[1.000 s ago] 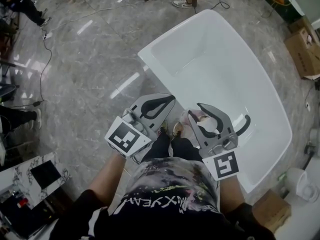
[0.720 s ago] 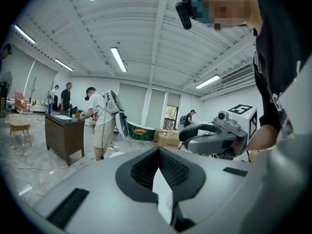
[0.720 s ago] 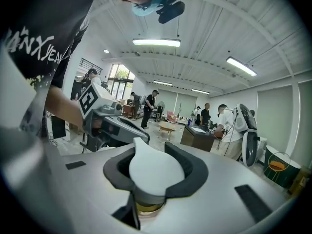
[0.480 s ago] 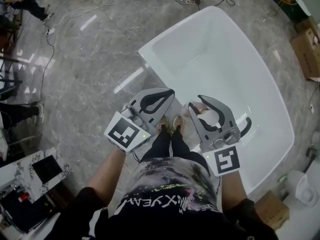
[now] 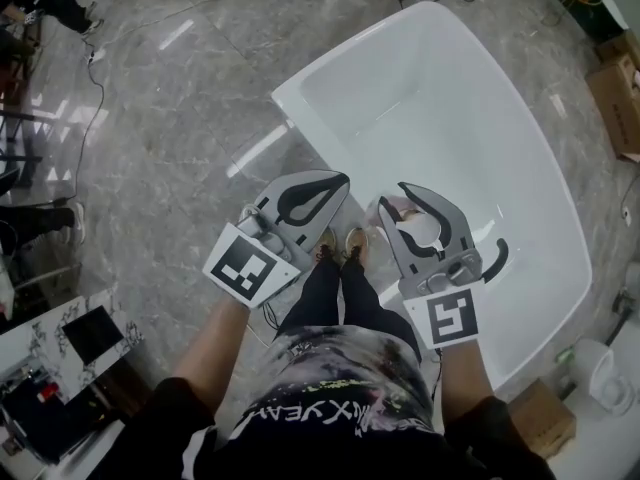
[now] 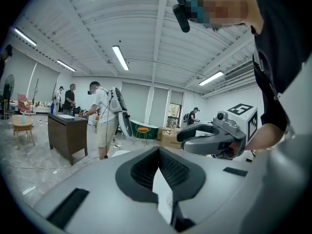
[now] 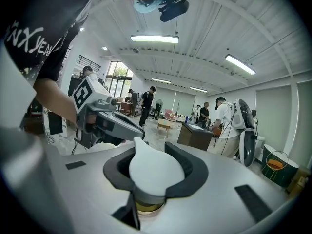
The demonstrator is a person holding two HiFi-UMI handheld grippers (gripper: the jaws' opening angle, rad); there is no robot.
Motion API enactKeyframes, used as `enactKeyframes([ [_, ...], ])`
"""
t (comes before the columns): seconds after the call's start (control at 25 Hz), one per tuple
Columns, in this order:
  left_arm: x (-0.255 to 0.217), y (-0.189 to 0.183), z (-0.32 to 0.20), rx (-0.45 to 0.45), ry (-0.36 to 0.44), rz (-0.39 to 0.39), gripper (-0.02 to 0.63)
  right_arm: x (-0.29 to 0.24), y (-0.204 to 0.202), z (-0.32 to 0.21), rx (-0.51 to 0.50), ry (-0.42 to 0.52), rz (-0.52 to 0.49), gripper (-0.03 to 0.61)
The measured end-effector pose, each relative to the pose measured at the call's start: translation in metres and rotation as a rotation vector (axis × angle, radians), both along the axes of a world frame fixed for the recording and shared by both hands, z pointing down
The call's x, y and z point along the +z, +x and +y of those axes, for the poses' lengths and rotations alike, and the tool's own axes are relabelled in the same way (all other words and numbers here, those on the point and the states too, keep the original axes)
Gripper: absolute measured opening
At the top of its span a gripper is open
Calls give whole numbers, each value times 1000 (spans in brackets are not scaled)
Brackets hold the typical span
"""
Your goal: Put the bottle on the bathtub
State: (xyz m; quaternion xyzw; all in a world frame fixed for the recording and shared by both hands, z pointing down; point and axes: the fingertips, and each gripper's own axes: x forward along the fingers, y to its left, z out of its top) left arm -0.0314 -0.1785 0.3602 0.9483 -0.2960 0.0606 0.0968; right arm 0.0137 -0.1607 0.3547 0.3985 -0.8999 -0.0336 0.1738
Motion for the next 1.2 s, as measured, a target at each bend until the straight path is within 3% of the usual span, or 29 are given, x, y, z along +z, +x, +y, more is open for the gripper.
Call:
enactKeyframes([
  [0.24, 23, 1, -17, 4, 6, 0, 14, 38, -2, -16, 7, -10, 40, 107],
  [0.44, 52, 3, -27, 18, 29, -49, 14, 70, 1, -28, 43, -21, 40, 107],
  [1.2, 144, 9, -46, 20, -12, -51, 14, 172, 13, -56, 176, -44, 29, 107],
])
